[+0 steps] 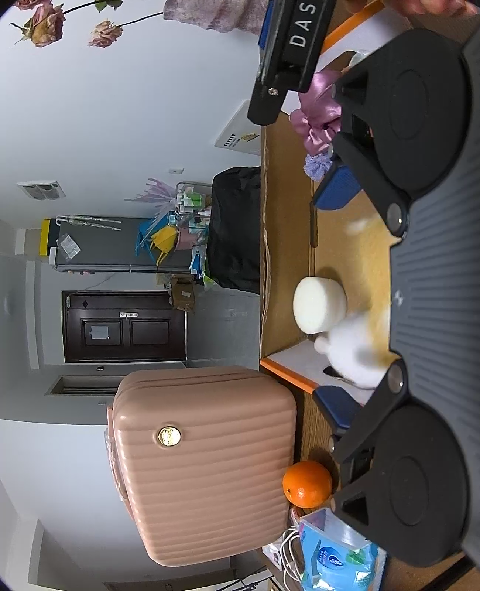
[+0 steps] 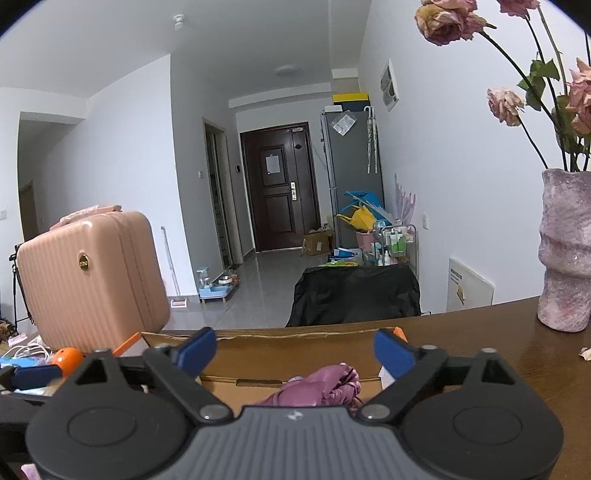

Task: Organize soft objects
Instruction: 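Withdraw both open tools from the box back toward the table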

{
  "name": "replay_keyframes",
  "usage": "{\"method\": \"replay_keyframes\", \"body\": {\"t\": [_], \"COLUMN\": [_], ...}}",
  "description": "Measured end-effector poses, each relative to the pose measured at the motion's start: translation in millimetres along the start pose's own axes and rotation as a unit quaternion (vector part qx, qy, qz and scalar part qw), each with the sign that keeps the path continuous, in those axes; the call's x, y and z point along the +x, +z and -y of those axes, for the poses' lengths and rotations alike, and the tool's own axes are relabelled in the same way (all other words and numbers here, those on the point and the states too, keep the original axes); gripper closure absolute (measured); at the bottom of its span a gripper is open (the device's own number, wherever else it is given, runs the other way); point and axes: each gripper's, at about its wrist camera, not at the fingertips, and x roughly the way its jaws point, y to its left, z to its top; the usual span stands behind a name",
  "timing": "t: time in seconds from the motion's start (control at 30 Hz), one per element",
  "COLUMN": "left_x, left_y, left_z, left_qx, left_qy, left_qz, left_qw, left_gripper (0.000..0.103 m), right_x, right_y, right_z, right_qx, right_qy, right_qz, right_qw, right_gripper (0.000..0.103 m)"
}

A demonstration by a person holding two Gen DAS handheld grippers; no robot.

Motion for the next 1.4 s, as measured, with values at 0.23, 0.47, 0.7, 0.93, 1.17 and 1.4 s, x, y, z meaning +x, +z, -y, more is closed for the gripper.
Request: {"method": "replay_keyframes", "body": {"t": [0.23, 0.47, 0.7, 0.93, 1.17, 1.4], "left_x": [0, 1, 0, -7, -20, -37], "left_y": [-1, -1, -1, -4, -9, -14], "left_z": [0, -2, -6, -9, -13, -17], "left_qx": [-0.002, -0.007, -0.016, -0.018, -0.022, -0.029], "left_qy": [0.001, 0.004, 0.013, 0.023, 0.034, 0.038], "left_qz": [-0.004, -0.007, -0.008, -0.003, 0.005, 0.014], "left_qw": [1.0, 0.9999, 0.9997, 0.9996, 0.9992, 0.9988], "left_gripper": [0.0, 0.0, 0.0, 0.0, 0.0, 0.0], "right_x": [0, -1, -4, -14, -26, -47], "right_y": [-2, -3, -4, -6, -10, -17], "right_z": [1, 0, -2, -3, -2, -3], "right_qx": [0.003, -0.001, -0.006, -0.015, -0.02, -0.026], "right_qy": [-0.003, -0.004, -0.008, -0.013, -0.012, -0.014], "right_qz": [-0.002, -0.003, -0.002, 0.002, 0.001, 0.006], "right_qw": [1.0, 1.0, 1.0, 1.0, 1.0, 1.0], "right_gripper": [0.001, 0.0, 0.0, 0.0, 0.0, 0.0]}}
